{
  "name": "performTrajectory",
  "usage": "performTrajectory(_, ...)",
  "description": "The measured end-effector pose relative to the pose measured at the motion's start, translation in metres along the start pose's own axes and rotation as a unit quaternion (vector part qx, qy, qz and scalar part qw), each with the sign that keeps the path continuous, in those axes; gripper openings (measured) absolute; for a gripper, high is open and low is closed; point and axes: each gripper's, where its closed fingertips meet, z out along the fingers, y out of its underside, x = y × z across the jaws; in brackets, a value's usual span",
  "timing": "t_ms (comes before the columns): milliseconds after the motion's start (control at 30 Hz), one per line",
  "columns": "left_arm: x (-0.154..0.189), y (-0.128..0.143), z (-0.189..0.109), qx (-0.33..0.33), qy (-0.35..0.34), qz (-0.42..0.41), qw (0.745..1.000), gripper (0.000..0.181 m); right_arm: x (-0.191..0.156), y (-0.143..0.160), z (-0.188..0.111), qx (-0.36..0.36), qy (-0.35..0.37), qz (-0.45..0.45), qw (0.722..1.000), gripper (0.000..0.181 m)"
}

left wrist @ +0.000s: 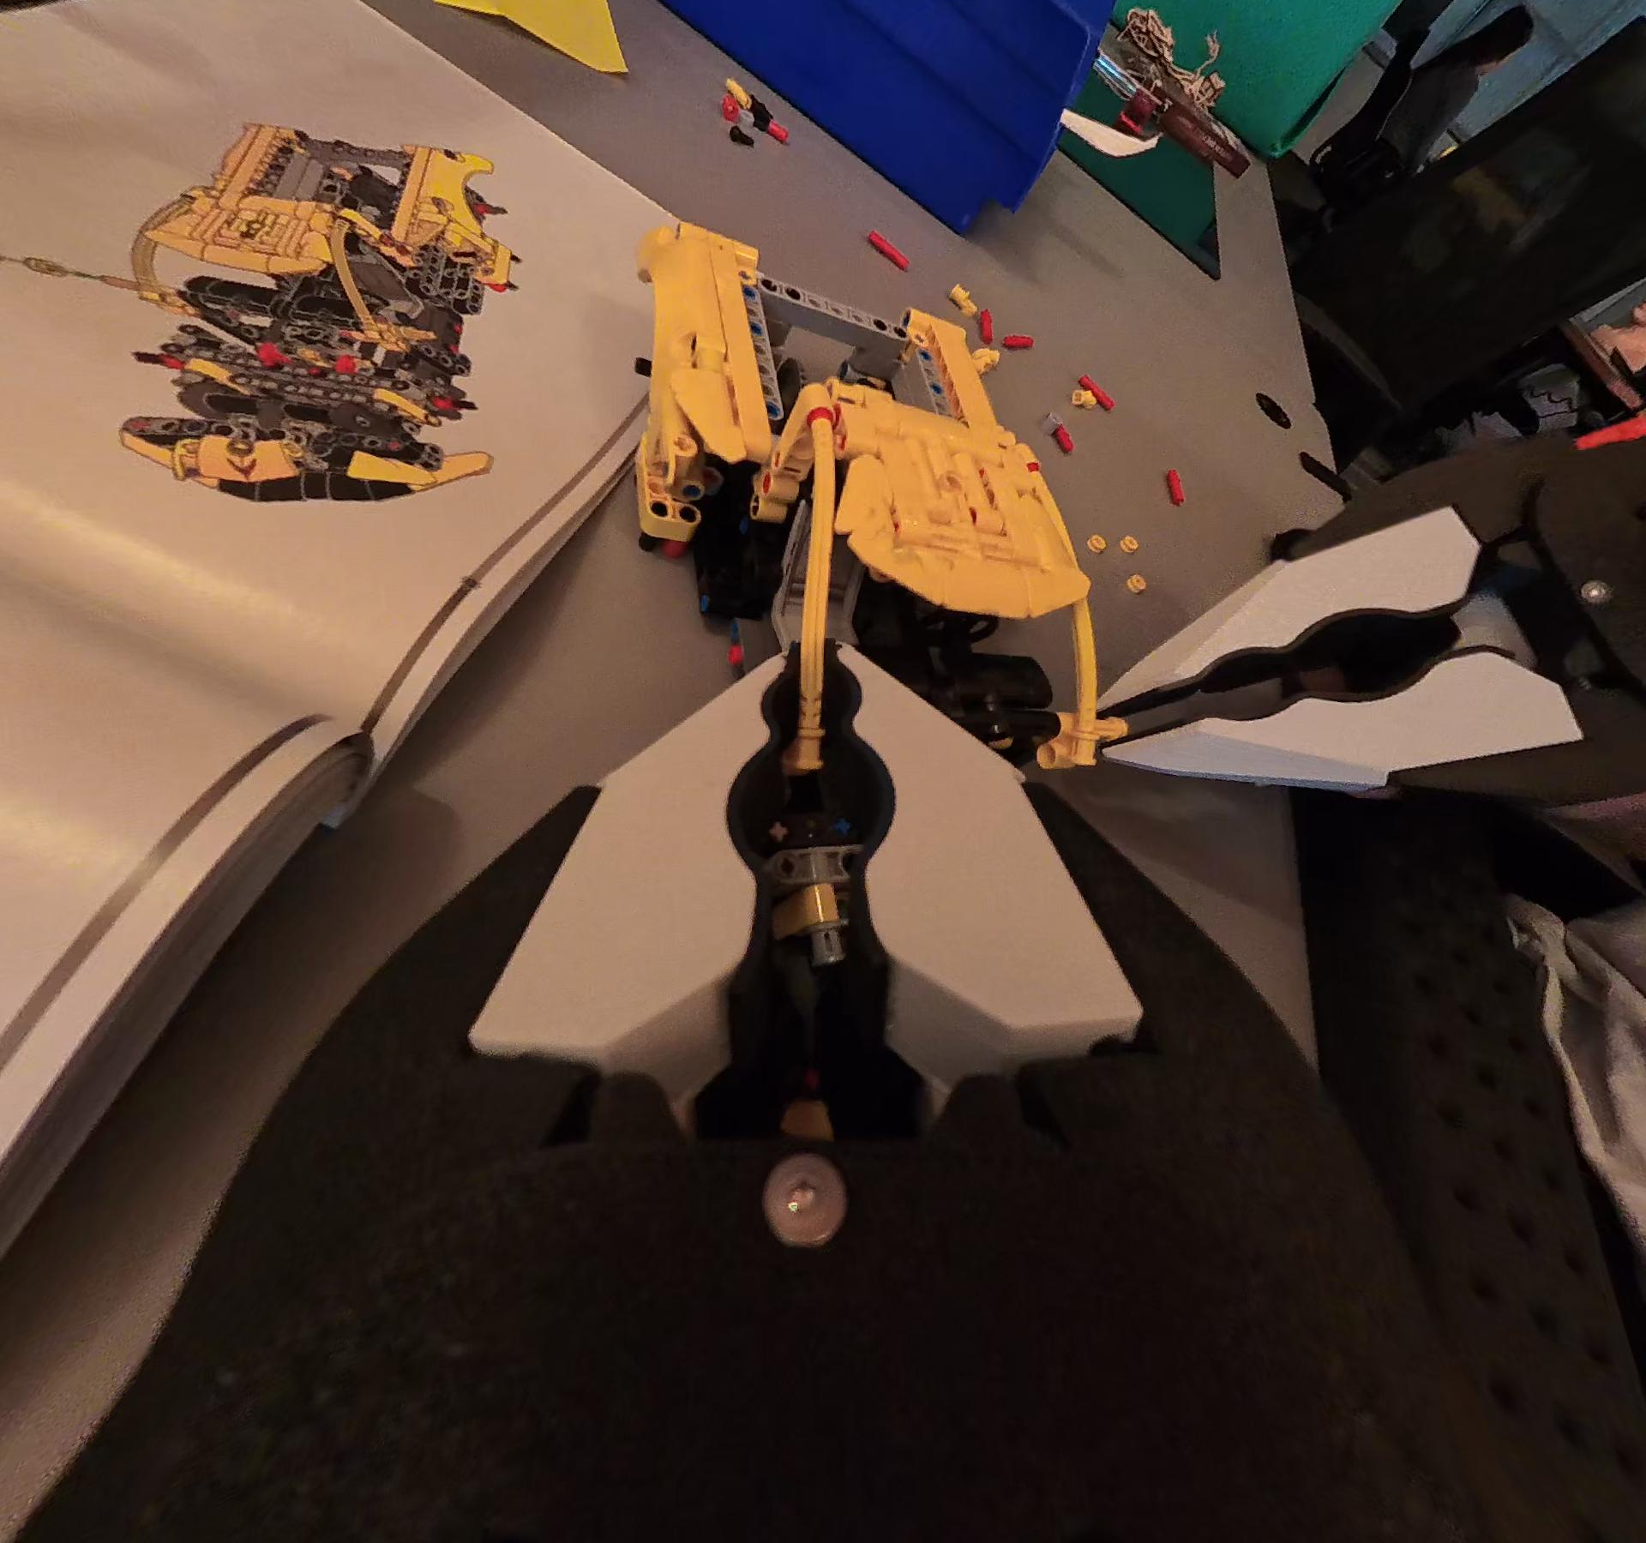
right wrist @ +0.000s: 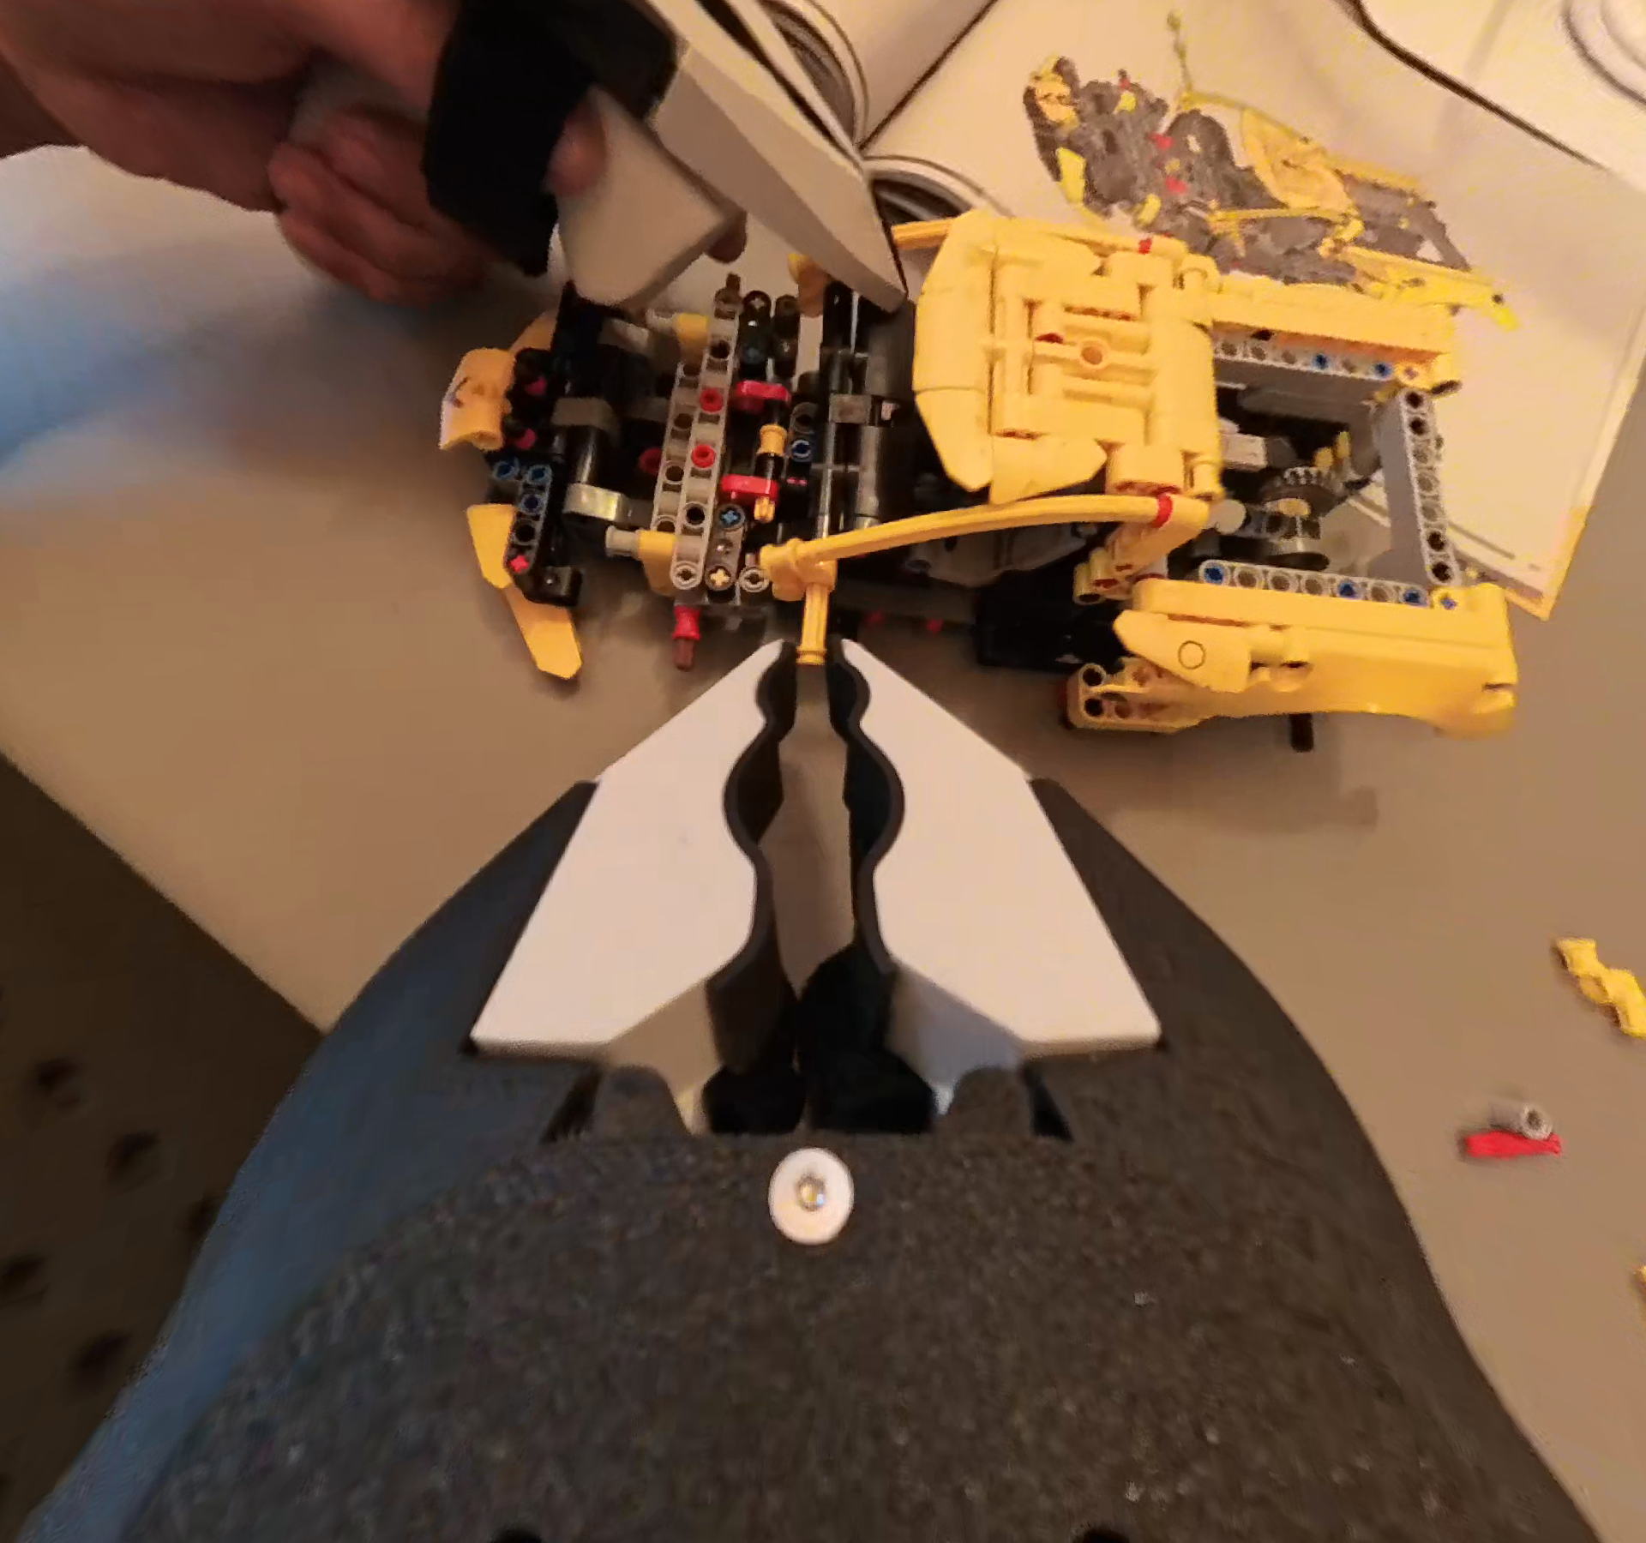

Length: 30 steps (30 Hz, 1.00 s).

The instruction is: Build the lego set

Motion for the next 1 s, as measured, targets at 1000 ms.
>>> performTrajectory(1000, -0.002, 0.000, -0.001, 0.001, -0.040, 0.030, 0.999, 0.004, 0.005, 0.001, 0.003, -0.105, 0.073, -0.109, 0.986, 0.005)
